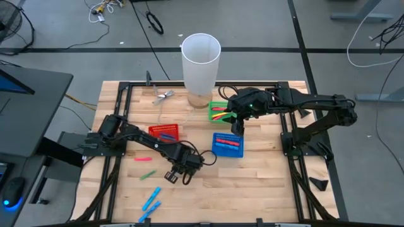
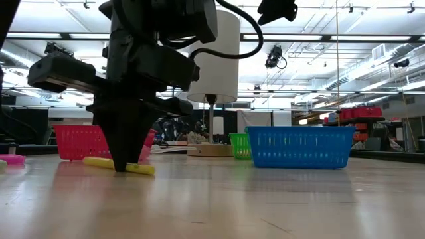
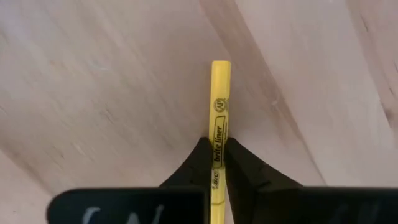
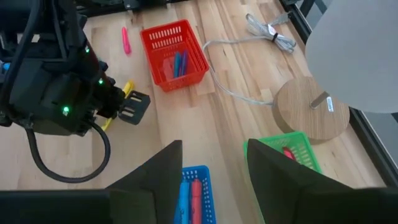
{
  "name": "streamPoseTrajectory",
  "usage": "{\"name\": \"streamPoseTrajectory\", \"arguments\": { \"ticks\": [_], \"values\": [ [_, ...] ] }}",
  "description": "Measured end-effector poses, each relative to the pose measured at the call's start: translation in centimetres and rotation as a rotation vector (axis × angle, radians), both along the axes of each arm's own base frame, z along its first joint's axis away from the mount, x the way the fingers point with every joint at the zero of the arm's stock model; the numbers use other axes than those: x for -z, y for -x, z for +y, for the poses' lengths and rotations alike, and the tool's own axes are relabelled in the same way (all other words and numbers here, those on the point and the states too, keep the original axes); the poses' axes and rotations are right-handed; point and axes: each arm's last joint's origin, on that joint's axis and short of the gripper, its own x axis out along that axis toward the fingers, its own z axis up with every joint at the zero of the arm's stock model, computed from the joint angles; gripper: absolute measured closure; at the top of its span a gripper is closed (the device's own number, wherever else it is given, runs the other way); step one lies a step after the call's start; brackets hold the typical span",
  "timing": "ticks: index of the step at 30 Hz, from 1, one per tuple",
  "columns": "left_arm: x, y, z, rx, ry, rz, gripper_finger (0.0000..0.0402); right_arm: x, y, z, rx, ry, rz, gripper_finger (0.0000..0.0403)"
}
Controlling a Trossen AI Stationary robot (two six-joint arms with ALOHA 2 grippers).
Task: Pick & Place Markers
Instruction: Put the large yellow pen into the green bin
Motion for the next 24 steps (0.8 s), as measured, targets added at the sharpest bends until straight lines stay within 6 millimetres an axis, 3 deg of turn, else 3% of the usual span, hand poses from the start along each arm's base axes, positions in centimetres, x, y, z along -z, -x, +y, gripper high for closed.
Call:
{"name": "streamPoseTrajectory", "arguments": {
  "ticks": [11,20,24],
  "values": [
    [-5.7,0.1,0.5,-0.171,0.013,-0.093,0.0379,0.1,0.2,-0.3,0.112,-0.109,-0.003,0.0221],
    [-11.7,2.6,0.4,-0.27,-0.145,-0.343,0.0379,0.4,0.6,-1.0,0.218,-0.483,0.047,0.0221],
    [-13.4,3.7,0.1,-0.29,-0.233,-0.437,0.0379,0.3,0.7,-1.2,0.218,-0.627,0.062,0.0221]
  ]
}}
